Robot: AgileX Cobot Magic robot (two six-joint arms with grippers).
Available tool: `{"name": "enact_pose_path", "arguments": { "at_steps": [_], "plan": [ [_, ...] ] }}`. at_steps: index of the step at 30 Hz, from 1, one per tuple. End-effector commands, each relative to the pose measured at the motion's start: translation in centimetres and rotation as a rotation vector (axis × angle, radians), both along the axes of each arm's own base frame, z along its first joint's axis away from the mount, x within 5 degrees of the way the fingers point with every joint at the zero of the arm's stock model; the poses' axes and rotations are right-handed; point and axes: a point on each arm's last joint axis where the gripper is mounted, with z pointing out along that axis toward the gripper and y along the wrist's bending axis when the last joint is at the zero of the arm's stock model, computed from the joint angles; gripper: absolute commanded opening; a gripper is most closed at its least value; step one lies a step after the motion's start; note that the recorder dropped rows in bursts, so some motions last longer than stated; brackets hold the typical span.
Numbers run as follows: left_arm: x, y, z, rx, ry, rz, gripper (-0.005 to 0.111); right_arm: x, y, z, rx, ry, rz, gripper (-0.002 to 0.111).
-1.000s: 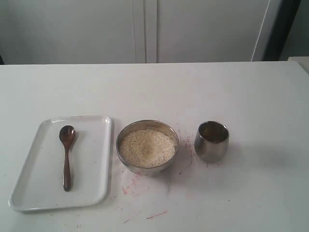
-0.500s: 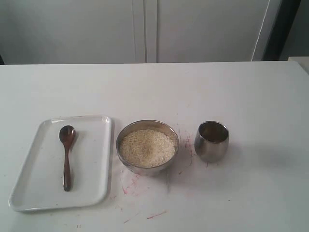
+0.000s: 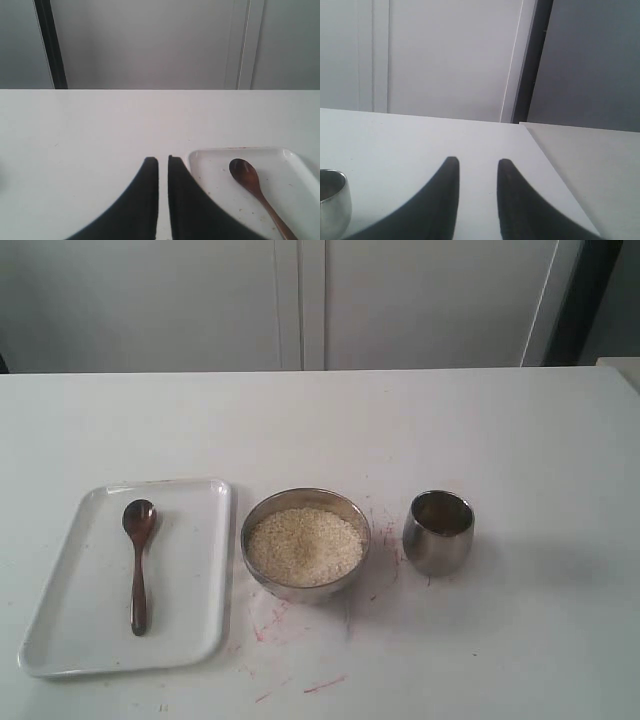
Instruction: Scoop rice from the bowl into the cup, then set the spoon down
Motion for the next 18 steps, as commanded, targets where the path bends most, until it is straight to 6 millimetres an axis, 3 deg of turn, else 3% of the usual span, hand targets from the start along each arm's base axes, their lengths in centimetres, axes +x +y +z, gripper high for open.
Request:
{"name": "enact_pose_path", "arguments": {
  "at_steps": [1,18],
  "plan": [
    [-0.02,-0.02,-0.05,-0.009,-0.007,-0.004,0.014,-0.02,-0.02,-0.12,-0.006,-0.006,-0.004,0.026],
    [-0.02,-0.02,-0.05,-0.009,-0.007,-0.004,0.014,-0.02,0.0,-0.8,0.014,0.065,-0.002,0.026]
  ]
}}
